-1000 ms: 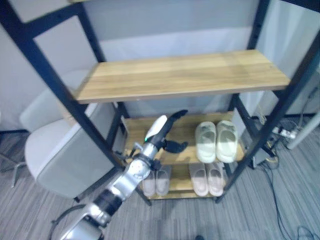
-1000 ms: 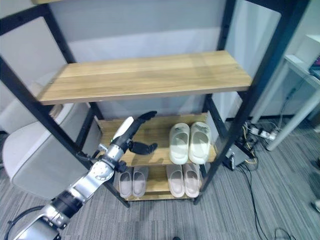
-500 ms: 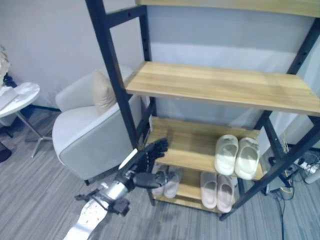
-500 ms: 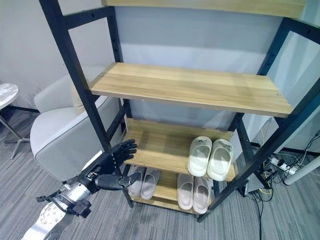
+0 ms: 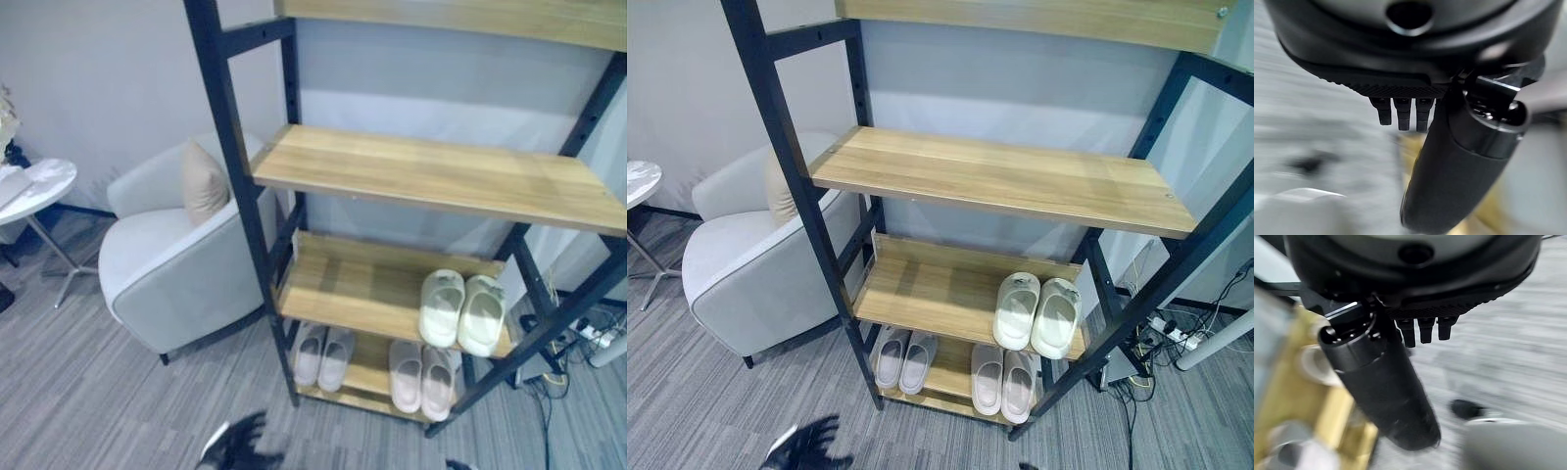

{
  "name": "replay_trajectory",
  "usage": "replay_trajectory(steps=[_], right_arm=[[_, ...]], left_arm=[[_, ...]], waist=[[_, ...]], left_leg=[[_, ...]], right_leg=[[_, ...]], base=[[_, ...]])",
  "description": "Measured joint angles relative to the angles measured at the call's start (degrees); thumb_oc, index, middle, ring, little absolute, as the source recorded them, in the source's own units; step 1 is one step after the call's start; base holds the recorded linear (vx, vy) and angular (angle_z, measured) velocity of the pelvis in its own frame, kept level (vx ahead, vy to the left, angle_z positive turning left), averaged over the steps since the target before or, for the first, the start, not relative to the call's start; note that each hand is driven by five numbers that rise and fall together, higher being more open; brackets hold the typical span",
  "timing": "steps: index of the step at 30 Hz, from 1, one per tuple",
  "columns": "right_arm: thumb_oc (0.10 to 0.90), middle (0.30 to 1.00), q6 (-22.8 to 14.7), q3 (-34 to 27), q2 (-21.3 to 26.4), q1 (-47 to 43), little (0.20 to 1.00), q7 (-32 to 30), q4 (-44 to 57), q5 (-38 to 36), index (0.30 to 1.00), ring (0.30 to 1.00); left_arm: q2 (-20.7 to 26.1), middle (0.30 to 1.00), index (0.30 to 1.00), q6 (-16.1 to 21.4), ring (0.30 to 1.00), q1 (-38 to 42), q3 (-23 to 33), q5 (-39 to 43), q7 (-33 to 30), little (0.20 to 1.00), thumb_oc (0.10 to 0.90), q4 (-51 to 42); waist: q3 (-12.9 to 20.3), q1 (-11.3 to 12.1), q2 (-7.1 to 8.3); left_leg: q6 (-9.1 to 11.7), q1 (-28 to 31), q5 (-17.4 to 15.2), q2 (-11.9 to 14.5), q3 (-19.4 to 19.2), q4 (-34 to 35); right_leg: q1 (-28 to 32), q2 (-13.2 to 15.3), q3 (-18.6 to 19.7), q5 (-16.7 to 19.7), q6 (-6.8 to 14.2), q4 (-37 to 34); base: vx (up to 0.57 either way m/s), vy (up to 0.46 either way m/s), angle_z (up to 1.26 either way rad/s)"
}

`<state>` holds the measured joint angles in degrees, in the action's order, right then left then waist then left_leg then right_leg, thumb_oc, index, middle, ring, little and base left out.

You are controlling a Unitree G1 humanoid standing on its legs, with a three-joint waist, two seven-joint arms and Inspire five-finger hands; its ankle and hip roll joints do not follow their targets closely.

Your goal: Arrange the slippers neatly on the shoe rack.

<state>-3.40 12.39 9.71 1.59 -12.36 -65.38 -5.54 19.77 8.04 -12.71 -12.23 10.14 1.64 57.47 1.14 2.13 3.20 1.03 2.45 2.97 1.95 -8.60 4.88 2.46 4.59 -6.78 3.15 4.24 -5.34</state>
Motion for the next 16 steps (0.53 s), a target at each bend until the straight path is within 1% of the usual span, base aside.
replay_trajectory(steps=[1,2,3,4,6,8,12,14,16], right_arm=[[0.800,0.900,-0.67,-0.18,-0.01,0.05,0.900,0.02,-0.08,0.13,0.900,0.900],[0.800,0.900,-1.46,-1.06,-0.12,-0.08,0.900,0.12,-0.70,-0.04,0.900,0.900],[0.800,0.900,-1.48,-1.48,-0.31,-0.71,0.900,0.08,-0.89,-0.16,0.900,0.900],[0.800,0.900,-1.60,-1.55,-0.31,-0.66,0.900,0.18,-1.88,-0.23,0.900,0.900],[0.800,0.900,-0.98,-1.62,0.12,-0.46,0.900,0.50,-3.40,-0.28,0.900,0.900],[0.800,0.900,-0.28,-1.96,0.20,-0.35,0.900,0.74,-4.80,-1.49,0.900,0.900],[0.800,0.900,0.19,-1.92,-0.36,0.74,0.900,1.61,-5.13,-2.70,0.900,0.900],[0.800,0.900,0.20,-1.92,-0.39,0.84,0.900,1.90,-5.43,-3.16,0.900,0.900],[0.800,0.900,0.19,-2.09,-0.38,0.86,0.900,1.90,-5.58,-4.06,0.900,0.900]], left_arm=[[-1.71,0.900,0.900,0.17,0.900,1.19,3.97,0.46,-0.31,0.900,0.800,5.72],[-3.89,0.900,0.900,-0.99,0.900,5.04,13.07,0.93,-1.94,0.900,0.800,17.96],[-3.61,0.900,0.900,-3.08,0.900,6.57,16.09,1.08,-3.58,0.900,0.800,22.84],[-2.60,0.900,0.900,-4.03,0.900,5.40,17.69,1.58,-3.85,0.900,0.800,23.85],[-1.88,0.900,0.900,-4.92,0.900,4.42,18.41,3.08,-3.89,0.900,0.800,23.86],[-1.88,0.900,0.900,-5.62,0.900,3.64,18.45,3.15,-3.95,0.900,0.800,22.62],[-2.85,0.900,0.900,-5.22,0.900,4.42,16.06,2.95,-4.08,0.900,0.800,19.31],[-3.70,0.900,0.900,-5.07,0.900,5.45,13.82,2.55,-4.87,0.900,0.800,18.40],[-4.40,0.900,0.900,-5.05,0.900,6.47,13.55,2.58,-5.21,0.900,0.800,17.60]], waist=[[0.18,-0.17,0.19],[0.66,-0.19,0.20],[1.32,-0.39,0.71],[1.68,-0.38,1.14],[1.82,-0.11,1.36],[1.77,-0.10,1.11],[1.94,-0.23,0.52],[2.14,-0.32,0.11],[2.09,-0.36,-0.10]], left_leg=[[0.03,0.03,-0.02,0.02,-0.05,0.00],[-0.01,0.05,-0.01,0.03,-0.10,-0.01],[-0.20,0.08,0.02,0.12,-0.09,-0.08],[-0.16,0.14,-0.11,0.13,-0.18,-0.01],[-0.22,0.20,-0.24,0.07,-0.40,-0.02],[-0.33,0.23,-0.29,-0.08,-0.52,-0.01],[-0.28,0.32,-0.30,0.00,-0.44,0.01],[-0.13,0.32,-0.37,0.00,-0.36,0.01],[-0.14,0.32,-0.34,0.01,-0.30,0.01]], right_leg=[[0.02,-0.01,0.02,-0.14,-0.18,0.00],[0.06,-0.02,-0.03,-0.16,-0.16,0.00],[0.06,-0.13,0.00,-0.13,-0.12,0.00],[0.07,-0.15,0.02,-0.27,-0.14,0.00],[0.15,-0.06,0.02,-0.30,-0.17,0.00],[0.13,0.12,0.14,-0.22,-0.13,0.00],[0.15,0.06,0.20,-0.45,-0.40,0.00],[0.17,0.04,0.18,-0.45,-0.40,0.00],[0.18,0.02,0.17,-0.43,-0.42,0.00]], base=[[0.00,0.000,0.00],[0.00,0.000,0.00],[0.03,0.007,-0.02],[0.05,-0.002,-0.04],[0.02,-0.002,0.00],[0.00,0.003,-0.02],[0.00,0.003,-0.02],[0.00,0.000,0.00],[0.00,0.000,0.00]])
